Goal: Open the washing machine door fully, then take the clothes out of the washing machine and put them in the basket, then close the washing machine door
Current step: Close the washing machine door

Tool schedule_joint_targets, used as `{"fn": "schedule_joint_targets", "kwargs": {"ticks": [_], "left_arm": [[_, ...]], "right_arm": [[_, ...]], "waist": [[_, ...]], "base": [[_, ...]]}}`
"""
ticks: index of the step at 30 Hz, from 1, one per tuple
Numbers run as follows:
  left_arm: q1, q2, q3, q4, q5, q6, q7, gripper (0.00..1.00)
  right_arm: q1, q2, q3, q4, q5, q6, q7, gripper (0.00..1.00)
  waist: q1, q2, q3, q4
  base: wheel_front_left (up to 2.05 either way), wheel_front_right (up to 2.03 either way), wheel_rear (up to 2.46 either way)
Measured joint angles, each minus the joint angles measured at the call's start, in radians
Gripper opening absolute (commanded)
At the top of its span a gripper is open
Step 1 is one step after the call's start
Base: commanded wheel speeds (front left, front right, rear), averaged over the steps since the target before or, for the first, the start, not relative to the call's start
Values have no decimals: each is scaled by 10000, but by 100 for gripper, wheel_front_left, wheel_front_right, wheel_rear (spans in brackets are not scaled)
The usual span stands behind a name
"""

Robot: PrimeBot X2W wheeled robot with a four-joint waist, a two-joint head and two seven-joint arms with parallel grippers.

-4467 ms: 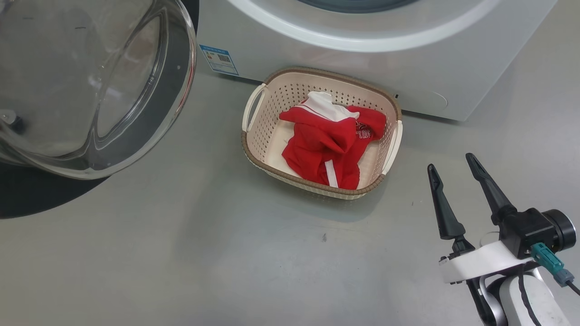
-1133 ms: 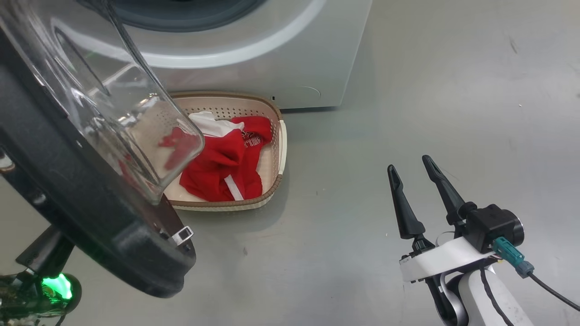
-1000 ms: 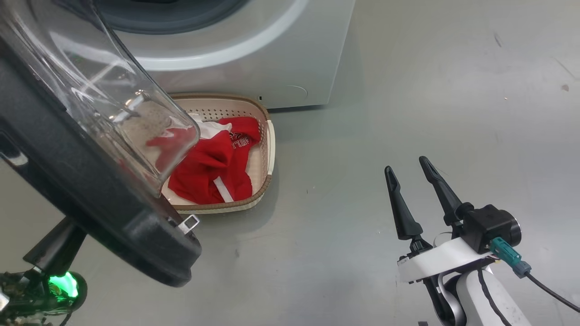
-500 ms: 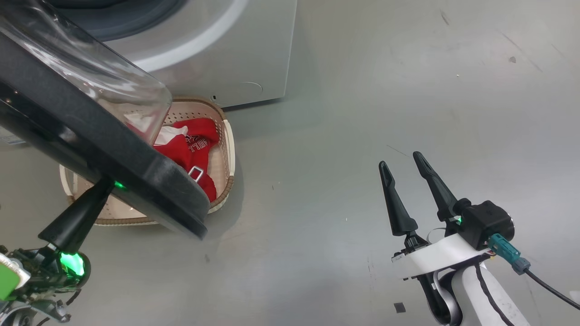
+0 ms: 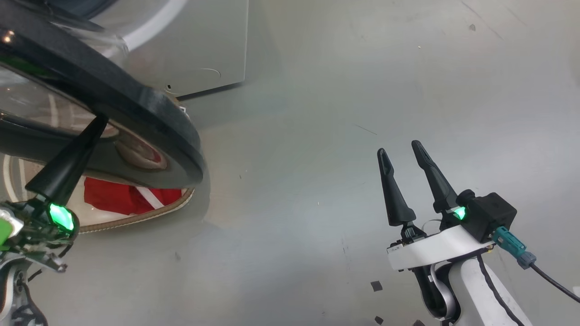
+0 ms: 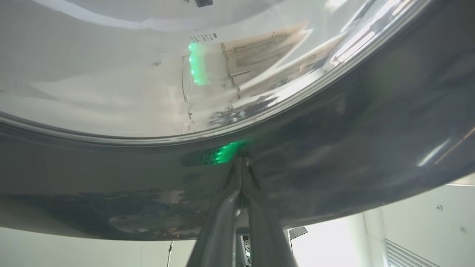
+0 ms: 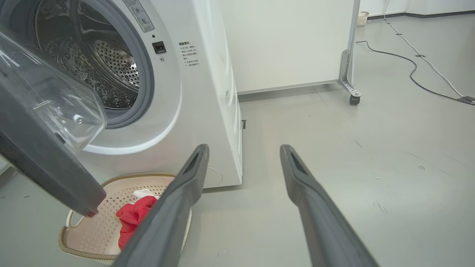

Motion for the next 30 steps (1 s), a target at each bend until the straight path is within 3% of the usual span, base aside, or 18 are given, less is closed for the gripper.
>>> {"fn": "schedule_joint_targets", "kwargs": {"ticks": [8,19,30], "left_arm": [[-1285,-12,-462,587,86,347,-169,0],[-2861,-13,-403,1881,627,930,-702,0],[-4172,10,-182,3219,1154,1168,-1333,0]], "right_arm": [[-210,6,75,-180,222,-104,0,100],[-463,17,445,-186,443,-176,0,100],[-529,23,704,-169,621,-268,-2,100]], "waist": [[0,0,393,-390],[0,0,591,-805],[0,0,584,-1331]], "base": [[0,0,0],[0,0,0],[0,0,0]]}}
